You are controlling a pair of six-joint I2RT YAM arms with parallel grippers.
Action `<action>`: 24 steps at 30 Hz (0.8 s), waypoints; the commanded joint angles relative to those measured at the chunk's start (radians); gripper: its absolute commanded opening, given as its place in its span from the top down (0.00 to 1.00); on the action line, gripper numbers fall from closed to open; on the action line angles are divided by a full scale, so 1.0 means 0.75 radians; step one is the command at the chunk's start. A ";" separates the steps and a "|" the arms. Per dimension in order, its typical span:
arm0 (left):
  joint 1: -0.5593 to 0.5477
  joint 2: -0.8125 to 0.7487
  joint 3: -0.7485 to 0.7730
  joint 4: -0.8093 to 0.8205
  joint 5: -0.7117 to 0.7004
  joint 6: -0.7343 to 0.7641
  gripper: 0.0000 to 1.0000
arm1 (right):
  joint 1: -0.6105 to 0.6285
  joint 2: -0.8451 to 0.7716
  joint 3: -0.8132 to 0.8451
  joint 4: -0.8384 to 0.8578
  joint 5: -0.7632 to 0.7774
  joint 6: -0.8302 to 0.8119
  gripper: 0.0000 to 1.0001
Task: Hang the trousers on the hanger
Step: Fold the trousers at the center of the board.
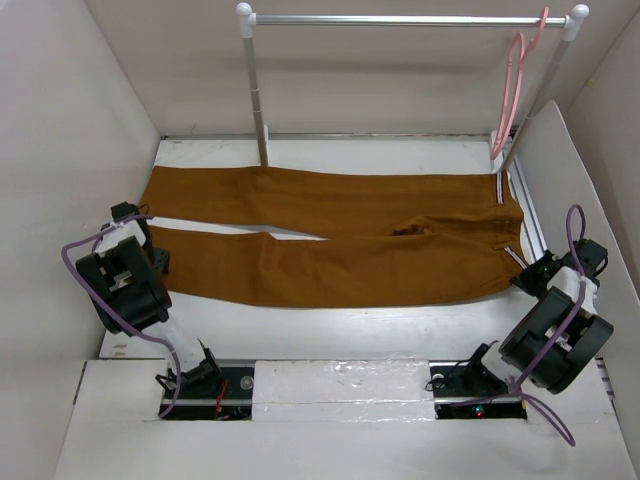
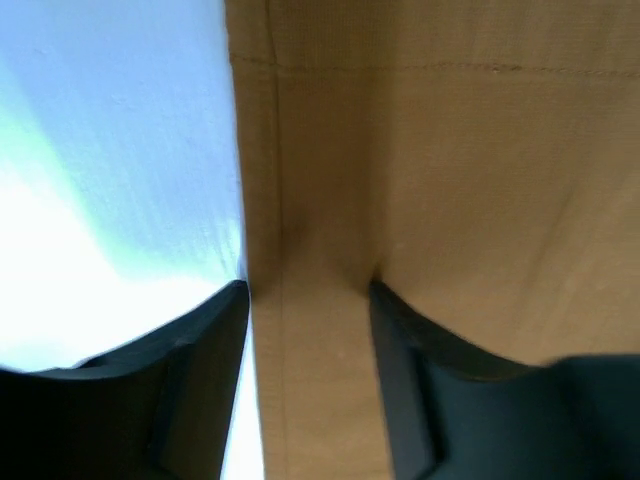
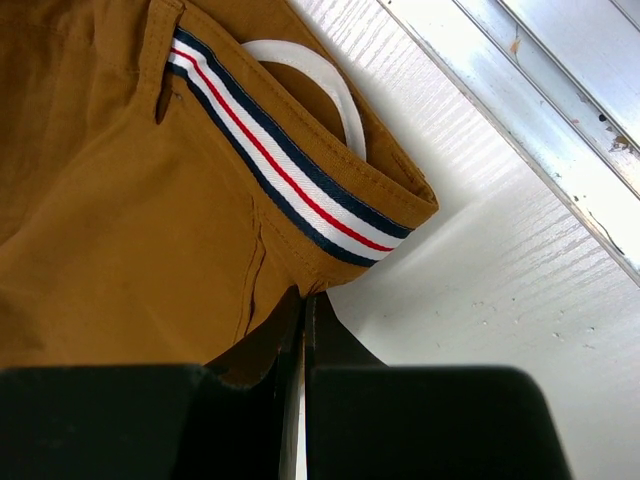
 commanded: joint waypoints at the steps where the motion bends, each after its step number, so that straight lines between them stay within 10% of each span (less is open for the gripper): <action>1: -0.002 0.065 -0.086 -0.005 0.012 -0.007 0.58 | -0.012 -0.040 0.008 0.107 -0.020 -0.026 1.00; 2: -0.002 0.078 -0.116 0.013 -0.008 -0.005 0.84 | -0.012 -0.054 0.010 0.089 -0.010 -0.032 1.00; 4: -0.002 0.078 -0.127 0.017 -0.019 0.007 1.00 | -0.012 -0.060 0.014 0.083 -0.012 -0.030 1.00; 16: -0.002 -0.454 0.139 -0.087 -0.033 0.173 1.00 | 0.086 -0.228 0.204 -0.195 0.094 -0.134 1.00; 24: -0.015 -0.389 0.431 -0.169 0.041 0.132 1.00 | 0.180 -0.124 0.478 -0.274 0.146 -0.104 1.00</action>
